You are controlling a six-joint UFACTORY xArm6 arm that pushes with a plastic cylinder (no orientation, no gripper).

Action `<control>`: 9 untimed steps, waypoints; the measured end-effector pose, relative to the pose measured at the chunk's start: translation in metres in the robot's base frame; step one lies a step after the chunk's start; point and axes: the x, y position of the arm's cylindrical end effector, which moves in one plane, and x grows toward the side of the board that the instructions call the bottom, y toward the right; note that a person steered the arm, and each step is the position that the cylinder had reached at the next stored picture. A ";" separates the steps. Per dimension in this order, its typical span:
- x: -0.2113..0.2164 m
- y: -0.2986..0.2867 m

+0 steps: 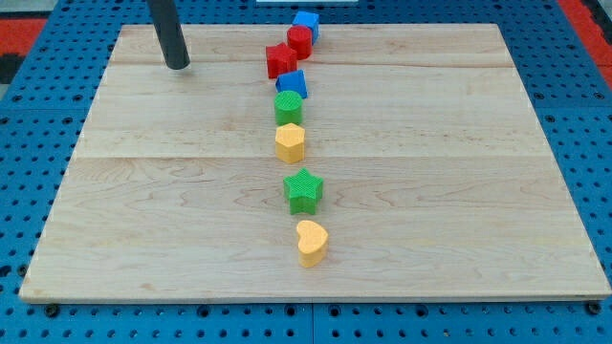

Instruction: Push the heart towards the bottom right side

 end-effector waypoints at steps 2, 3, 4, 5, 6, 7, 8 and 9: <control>0.096 -0.003; 0.164 0.057; 0.225 0.073; 0.272 0.099; 0.276 0.177; 0.296 0.182; 0.330 0.197; 0.304 0.236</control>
